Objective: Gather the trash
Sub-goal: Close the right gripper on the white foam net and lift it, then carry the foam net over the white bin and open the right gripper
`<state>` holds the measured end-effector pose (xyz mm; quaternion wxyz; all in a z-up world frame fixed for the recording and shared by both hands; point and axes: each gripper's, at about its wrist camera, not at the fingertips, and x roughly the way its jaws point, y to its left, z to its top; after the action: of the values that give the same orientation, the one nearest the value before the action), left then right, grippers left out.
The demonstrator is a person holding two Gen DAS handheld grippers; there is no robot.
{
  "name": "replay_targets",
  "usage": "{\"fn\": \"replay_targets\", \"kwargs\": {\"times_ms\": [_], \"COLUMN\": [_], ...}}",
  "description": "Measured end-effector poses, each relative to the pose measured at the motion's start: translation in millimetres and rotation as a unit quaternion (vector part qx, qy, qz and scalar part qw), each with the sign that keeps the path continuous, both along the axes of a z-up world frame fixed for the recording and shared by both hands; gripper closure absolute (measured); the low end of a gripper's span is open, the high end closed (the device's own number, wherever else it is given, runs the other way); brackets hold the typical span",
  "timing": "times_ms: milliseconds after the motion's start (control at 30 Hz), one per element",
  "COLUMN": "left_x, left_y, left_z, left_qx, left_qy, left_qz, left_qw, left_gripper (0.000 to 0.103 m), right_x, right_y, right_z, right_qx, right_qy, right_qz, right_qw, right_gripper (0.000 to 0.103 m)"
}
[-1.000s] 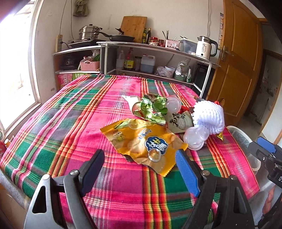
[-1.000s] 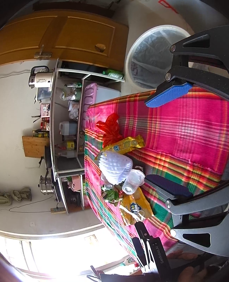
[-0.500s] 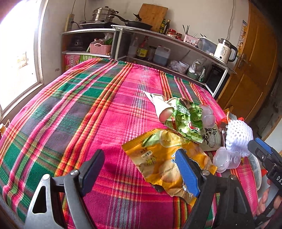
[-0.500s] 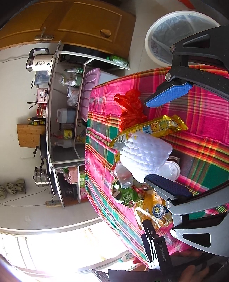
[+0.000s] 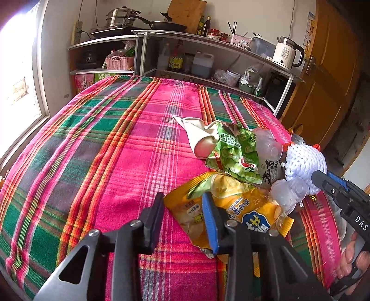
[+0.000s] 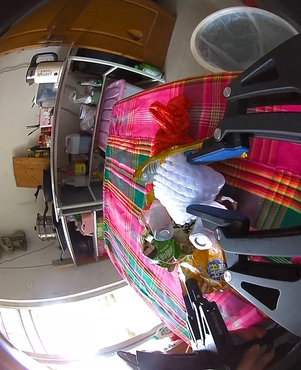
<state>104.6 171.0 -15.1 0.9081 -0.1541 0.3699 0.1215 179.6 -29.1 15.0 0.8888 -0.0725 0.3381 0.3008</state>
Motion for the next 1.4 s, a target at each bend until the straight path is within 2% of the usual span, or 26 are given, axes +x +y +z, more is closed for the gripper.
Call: {"fn": "replay_targets", "kwargs": {"times_ms": [33,100,233,1033,1400], "left_x": [-0.8,-3.1,-11.2,-56.2,-56.5], "left_y": [0.0,0.2,-0.8,-23.2,-46.6], "left_z": [0.1,1.2,8.7,89.9,124.2], "left_qx": [-0.001,-0.001,-0.004,0.044,0.059], "left_qy": [0.000,-0.005,-0.022,-0.121,-0.157], "left_qz": [0.000,0.001,-0.004,-0.021,-0.047], "left_qw": [1.0000,1.0000,0.9997,0.9915,0.9848], "left_gripper": [0.084,0.089,0.098,0.102,0.102], "right_x": [-0.4,-0.6,-4.7,-42.4,-51.2], "right_y": [-1.2,-3.9,-8.8,-43.0,-72.7], "right_z": [-0.3,0.0,4.3,41.8,52.2], "right_qx": [0.003,0.011,0.022,0.073,0.090], "right_qy": [0.003,0.009,0.009,-0.023,-0.032], "right_qz": [0.000,0.000,0.000,-0.009,-0.038], "right_qw": [1.000,1.000,1.000,0.997,0.995], "right_gripper": [0.078,0.085,0.089,0.090,0.090]}}
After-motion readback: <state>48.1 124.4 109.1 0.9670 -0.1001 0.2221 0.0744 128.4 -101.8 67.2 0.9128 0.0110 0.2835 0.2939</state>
